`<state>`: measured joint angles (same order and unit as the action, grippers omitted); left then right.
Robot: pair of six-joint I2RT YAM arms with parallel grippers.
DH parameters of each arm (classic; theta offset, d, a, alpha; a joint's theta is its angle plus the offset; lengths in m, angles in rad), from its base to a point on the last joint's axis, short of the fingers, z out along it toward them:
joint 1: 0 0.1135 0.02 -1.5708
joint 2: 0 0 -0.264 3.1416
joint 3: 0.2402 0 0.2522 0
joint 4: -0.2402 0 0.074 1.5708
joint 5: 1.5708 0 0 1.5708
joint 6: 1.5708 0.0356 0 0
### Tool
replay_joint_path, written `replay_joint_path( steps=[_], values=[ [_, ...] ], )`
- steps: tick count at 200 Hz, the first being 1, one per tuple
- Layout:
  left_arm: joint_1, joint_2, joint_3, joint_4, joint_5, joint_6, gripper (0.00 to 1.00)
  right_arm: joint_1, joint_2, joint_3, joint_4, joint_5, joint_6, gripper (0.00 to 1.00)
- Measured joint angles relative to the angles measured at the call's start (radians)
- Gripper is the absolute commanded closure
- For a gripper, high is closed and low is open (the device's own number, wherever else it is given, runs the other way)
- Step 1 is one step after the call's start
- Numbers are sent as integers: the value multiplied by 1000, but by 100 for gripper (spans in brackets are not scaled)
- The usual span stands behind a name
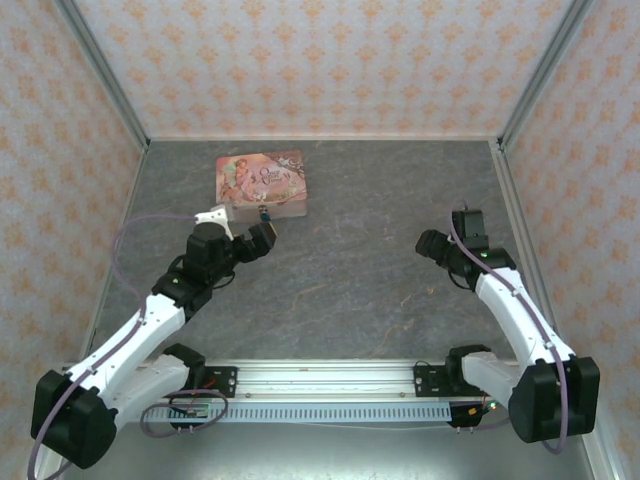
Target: Unlock the padlock with the key
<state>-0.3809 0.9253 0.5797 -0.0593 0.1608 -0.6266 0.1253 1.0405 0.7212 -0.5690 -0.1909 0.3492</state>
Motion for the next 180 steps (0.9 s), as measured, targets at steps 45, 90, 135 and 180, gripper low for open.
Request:
replay_joint_path(
  steps=[45,90,135,180],
  values=[
    [-26,54,0,48,12,-6,0,25,0,-103,-91,20,82,47],
    [-27,92,1,67,16,-6,0,36,63,-107,-101,36,106,62],
    [-33,92,2,74,15,-6,0,36,132,-107,-79,42,107,67],
    [-33,92,2,74,15,-6,0,38,194,-106,-46,41,107,69]
  ],
)
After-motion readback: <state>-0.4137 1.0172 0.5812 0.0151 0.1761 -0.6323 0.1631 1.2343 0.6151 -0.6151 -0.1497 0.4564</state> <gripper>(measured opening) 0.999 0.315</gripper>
